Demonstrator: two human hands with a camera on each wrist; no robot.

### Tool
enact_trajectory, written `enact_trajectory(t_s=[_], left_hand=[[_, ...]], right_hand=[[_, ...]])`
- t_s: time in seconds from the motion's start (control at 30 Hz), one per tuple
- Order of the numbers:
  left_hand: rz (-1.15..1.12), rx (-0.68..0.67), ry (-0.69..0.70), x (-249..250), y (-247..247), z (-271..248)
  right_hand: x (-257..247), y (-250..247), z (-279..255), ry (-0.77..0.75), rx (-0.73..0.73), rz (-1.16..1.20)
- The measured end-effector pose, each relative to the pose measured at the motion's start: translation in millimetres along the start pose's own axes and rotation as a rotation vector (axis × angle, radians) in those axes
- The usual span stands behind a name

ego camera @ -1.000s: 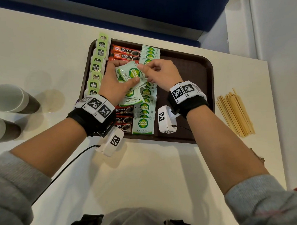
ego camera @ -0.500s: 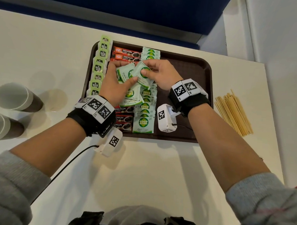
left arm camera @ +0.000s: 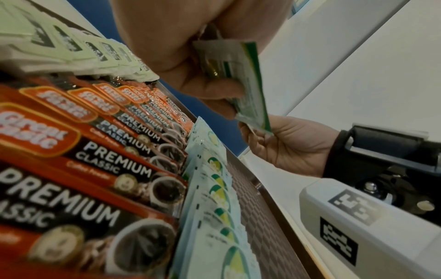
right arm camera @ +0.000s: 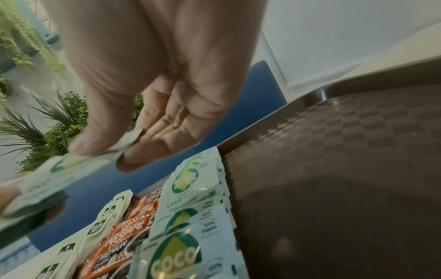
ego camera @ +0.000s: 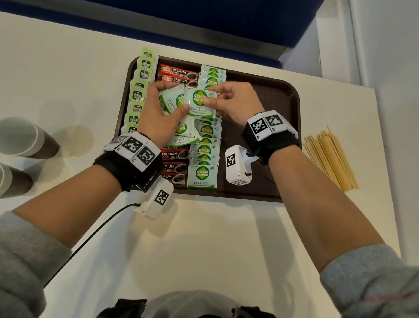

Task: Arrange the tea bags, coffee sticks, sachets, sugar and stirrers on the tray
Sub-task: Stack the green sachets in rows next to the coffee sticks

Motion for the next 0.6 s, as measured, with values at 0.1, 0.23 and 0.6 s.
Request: enact_trajectory(t_s=[0.1,0.23,0.6], left_hand=[[0.028,0.009,-0.021,-3.7,-1.1,-0.7],[0.033,0.022,-0.038,-7.0,-2.5,-0.5],[0.055,0.038,-0.068,-12.9,-7.4,-1.0]], right_hand=[[-0.3,2.3,0.2,0.002,-0.039,0.032],[-1.3,-2.7,2.6,-0.02,-0.004,0.058],[30.5,-11.0,14.1,0.076,0.198,-0.111]])
Point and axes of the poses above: each hand's wrist, its own z-axis towards the middle knuckle, its own y-axis out of the palm, x = y × z, the point moved 7 cm from there along z, towards the middle knuckle, and after that the axes turned 13 degrees about y, right-handed, at the moved point
